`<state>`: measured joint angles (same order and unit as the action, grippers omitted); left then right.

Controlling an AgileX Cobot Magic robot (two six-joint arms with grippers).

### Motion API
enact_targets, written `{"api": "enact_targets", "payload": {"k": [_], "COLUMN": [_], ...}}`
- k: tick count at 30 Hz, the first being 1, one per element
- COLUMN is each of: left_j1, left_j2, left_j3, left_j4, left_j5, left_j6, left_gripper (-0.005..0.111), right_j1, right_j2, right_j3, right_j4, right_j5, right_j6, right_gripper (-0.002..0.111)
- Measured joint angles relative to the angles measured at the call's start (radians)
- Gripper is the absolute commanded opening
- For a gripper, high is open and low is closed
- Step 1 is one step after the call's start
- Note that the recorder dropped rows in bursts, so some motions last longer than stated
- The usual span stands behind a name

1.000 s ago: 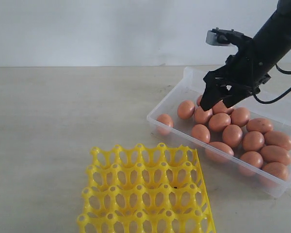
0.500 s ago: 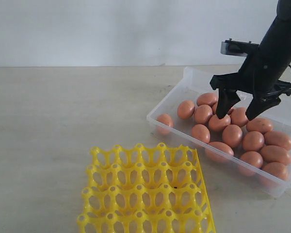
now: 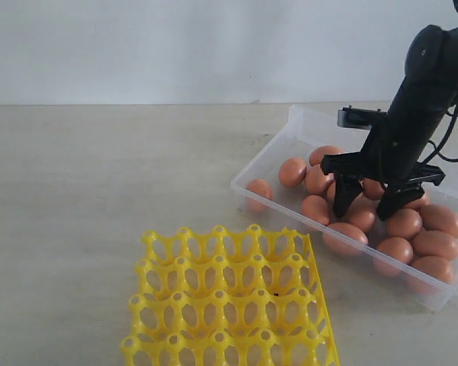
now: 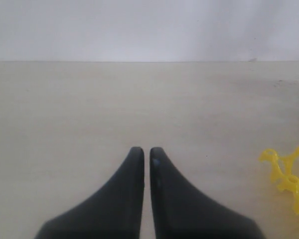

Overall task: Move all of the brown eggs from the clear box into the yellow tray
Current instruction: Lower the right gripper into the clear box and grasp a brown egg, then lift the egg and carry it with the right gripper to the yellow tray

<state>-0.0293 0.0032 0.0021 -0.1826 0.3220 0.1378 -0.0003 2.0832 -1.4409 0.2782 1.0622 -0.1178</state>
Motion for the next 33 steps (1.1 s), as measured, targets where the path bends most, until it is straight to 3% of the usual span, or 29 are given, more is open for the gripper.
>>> {"api": "enact_targets", "payload": {"k": [4, 12, 22, 33], "left_j1": [0.0, 0.0, 0.0, 0.0], "left_j2": [0.0, 0.0, 0.0, 0.0], "left_j3": [0.0, 0.0, 0.0, 0.0], "left_j4": [0.0, 0.0, 0.0, 0.0], "left_j5": [0.0, 0.0, 0.0, 0.0], "left_j6": [0.0, 0.0, 0.0, 0.0], "left_gripper": [0.004, 0.004, 0.004, 0.004], "right_j1": [0.0, 0.0, 0.0, 0.0], "right_j2": [0.023, 0.025, 0.005, -0.201], "right_j3": [0.0, 0.0, 0.0, 0.0], "right_j4": [0.0, 0.0, 0.0, 0.053], "right_j5": [-0.009, -0.021, -0.029, -0.124], "right_j6": [0.0, 0.003, -0.054, -0.143], "right_gripper": [0.051, 0.001, 0.0, 0.0]}}
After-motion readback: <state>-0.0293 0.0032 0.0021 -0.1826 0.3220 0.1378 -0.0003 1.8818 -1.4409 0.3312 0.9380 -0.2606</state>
